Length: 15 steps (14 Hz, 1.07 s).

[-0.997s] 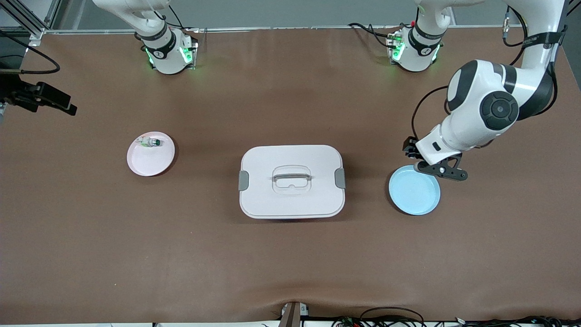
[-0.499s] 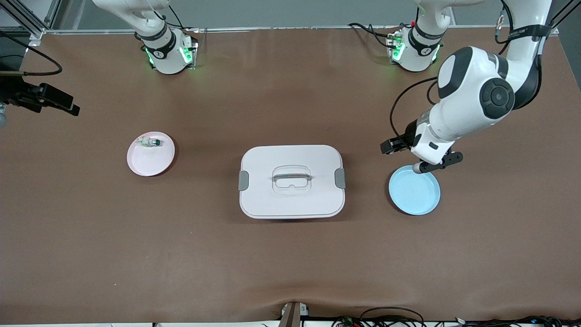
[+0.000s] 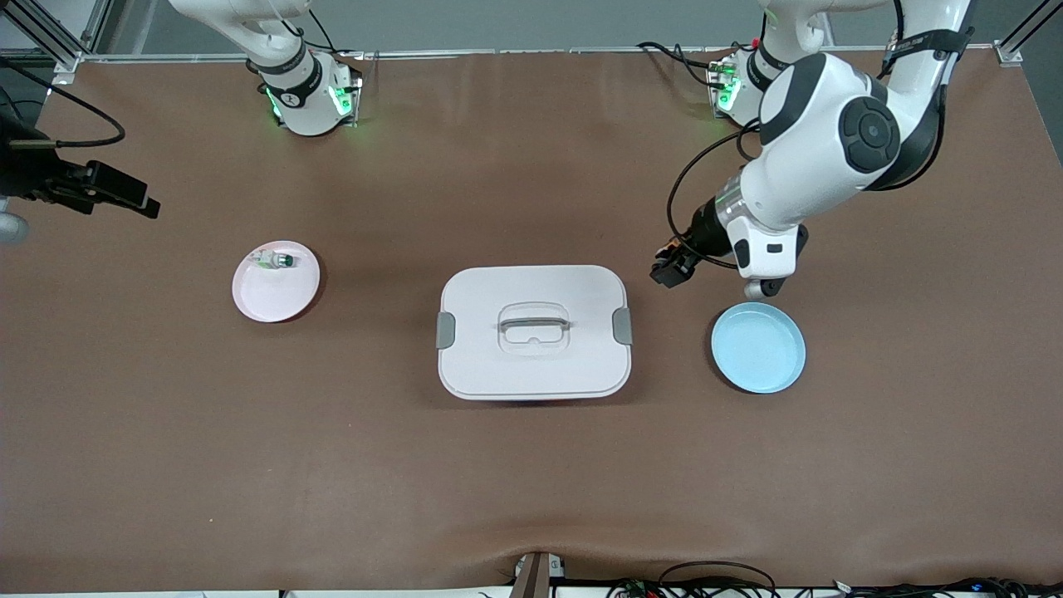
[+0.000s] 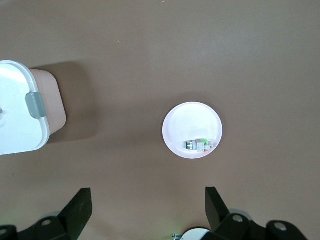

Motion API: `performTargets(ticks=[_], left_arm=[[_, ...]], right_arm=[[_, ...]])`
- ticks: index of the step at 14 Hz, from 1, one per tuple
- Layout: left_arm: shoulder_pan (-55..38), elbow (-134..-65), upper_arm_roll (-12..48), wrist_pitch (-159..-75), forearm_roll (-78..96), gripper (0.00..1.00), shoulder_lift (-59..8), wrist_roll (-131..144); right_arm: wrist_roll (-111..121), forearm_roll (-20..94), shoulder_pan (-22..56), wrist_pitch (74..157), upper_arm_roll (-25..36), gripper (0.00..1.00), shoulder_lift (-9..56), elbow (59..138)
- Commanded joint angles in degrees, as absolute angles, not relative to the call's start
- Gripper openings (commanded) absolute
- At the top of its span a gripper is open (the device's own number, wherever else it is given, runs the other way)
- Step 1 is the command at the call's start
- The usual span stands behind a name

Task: Transfer orange switch to right arm and place
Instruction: 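Lift the switch with the left gripper while the right gripper approaches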

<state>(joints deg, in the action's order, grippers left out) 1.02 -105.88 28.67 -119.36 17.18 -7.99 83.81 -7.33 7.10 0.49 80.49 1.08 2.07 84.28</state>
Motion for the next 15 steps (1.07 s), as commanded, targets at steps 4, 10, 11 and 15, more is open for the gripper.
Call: performTargets(ticks=[4,10,11,15], left_arm=[[-2.0,-102.0,30.9,-122.6,23.9,0.02,-10.5,105.7],[-10.7,-95.5,30.9,-126.5,32.6,0.02,-15.6,111.1],[-12.1,-94.1,30.9,-126.6,33.0,0.02,-16.7,111.7],[-18.4,-91.5,30.8,-130.5,33.0,0.03,-19.7,114.7]], right_arm=[[-6.9,13.2,-0.3,82.9,0.5,1.00,0.5,86.7],[-7.0,23.6,3.2,95.3,0.2,1.00,-5.2,99.5],[-7.1,25.4,3.8,95.5,0.1,1.00,-5.2,100.0],[-7.1,31.5,7.5,97.6,0.1,1.00,-5.3,102.6]])
